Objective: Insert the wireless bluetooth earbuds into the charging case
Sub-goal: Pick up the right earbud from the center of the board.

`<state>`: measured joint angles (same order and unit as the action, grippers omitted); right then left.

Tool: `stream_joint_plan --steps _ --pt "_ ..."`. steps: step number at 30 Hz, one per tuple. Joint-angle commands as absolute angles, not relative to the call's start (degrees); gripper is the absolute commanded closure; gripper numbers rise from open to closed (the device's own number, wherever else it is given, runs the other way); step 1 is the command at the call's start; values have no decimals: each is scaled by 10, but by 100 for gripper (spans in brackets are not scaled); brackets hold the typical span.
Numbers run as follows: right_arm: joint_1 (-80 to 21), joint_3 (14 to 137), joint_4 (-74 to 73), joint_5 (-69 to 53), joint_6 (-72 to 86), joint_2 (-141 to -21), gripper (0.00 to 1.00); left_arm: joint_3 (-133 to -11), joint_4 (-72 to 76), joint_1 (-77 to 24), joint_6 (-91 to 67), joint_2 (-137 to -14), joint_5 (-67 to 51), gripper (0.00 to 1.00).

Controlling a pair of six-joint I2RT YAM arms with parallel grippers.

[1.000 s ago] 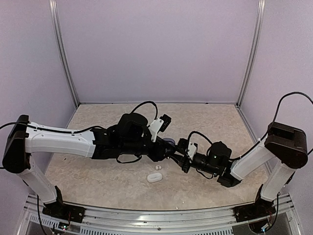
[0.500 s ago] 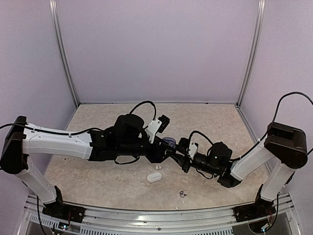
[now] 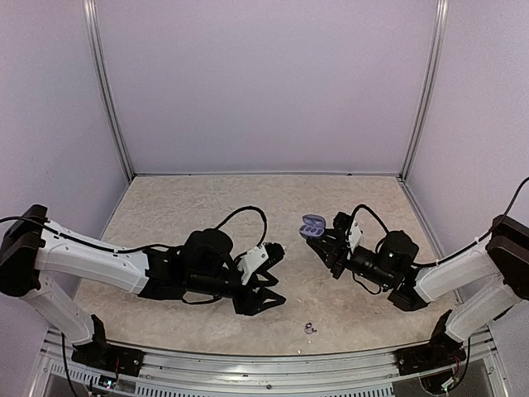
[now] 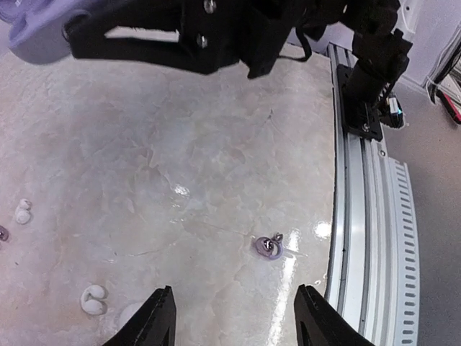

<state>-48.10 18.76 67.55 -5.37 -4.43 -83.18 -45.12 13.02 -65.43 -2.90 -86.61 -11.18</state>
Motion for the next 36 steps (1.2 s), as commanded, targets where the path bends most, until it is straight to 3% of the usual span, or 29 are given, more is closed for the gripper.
stream_joint_plan --steps 1,15,36 --pt "-471 163 614 -54 -23 -772 100 -486 170 -674 22 -953 -140 46" --pt "-458 105 567 -28 -24 -662 100 -557 225 -697 86 -1115 -210 52" --pt "-454 88 567 -19 -25 -642 100 -586 243 -688 122 -1180 -234 62"
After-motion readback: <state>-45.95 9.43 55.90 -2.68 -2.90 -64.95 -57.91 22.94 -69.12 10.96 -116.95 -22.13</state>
